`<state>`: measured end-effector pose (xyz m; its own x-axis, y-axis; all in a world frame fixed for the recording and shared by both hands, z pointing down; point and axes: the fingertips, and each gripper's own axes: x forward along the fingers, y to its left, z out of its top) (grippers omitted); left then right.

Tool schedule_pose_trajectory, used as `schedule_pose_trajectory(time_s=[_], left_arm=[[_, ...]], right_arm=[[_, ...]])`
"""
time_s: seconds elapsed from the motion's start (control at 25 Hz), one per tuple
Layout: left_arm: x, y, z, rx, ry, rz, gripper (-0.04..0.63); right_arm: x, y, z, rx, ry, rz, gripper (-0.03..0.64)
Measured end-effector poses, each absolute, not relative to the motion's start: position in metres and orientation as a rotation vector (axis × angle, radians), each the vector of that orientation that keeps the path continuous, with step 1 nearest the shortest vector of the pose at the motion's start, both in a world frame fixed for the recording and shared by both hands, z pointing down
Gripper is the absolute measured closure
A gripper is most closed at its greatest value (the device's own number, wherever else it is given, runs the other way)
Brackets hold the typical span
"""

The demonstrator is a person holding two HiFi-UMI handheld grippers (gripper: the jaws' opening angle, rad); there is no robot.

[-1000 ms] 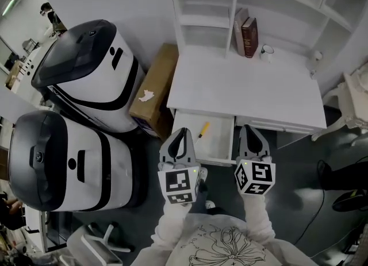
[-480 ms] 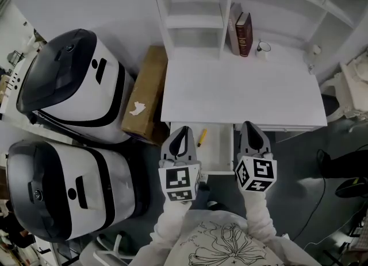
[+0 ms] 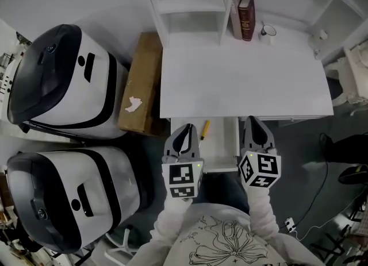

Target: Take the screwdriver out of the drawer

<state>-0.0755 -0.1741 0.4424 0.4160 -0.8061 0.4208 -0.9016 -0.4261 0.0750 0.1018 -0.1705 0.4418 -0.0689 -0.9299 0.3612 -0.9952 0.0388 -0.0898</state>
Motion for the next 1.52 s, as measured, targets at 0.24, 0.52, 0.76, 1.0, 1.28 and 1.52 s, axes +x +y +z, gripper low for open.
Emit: schedule_pose_trajectory(time_s=[0.24, 0.52, 0.76, 1.0, 1.28, 1.52], left_arm=[[-0.070, -0.180, 0.481, 2.343, -1.387, 0.545, 0.583], [-0.046, -0.179, 0.536, 2.283, -1.235, 0.645, 0.583], [-0.027, -0.177, 0.590, 2.204, -1.131, 0.759, 0.549], [-0.015, -0.181, 0.643, 2.120, -1.057, 0.856, 0.498], [-0.009, -0.188, 0.704, 2.054, -0.987, 0.969, 0.451], [-0.006, -0.183, 0.757, 1.983, -0.913, 1.055, 0.428]], right_arm=[[0.105, -0.177, 0.467, 1.970, -2.063, 0.511, 0.614], [0.115, -0.188, 0.492, 1.928, -2.044, 0.554, 0.614], [0.130, -0.196, 0.520, 1.900, -2.010, 0.597, 0.614], [0.143, -0.200, 0.548, 1.878, -1.972, 0.641, 0.614], [0.153, -0.205, 0.577, 1.872, -1.940, 0.689, 0.614], [0.152, -0.201, 0.596, 1.859, -1.922, 0.727, 0.614]])
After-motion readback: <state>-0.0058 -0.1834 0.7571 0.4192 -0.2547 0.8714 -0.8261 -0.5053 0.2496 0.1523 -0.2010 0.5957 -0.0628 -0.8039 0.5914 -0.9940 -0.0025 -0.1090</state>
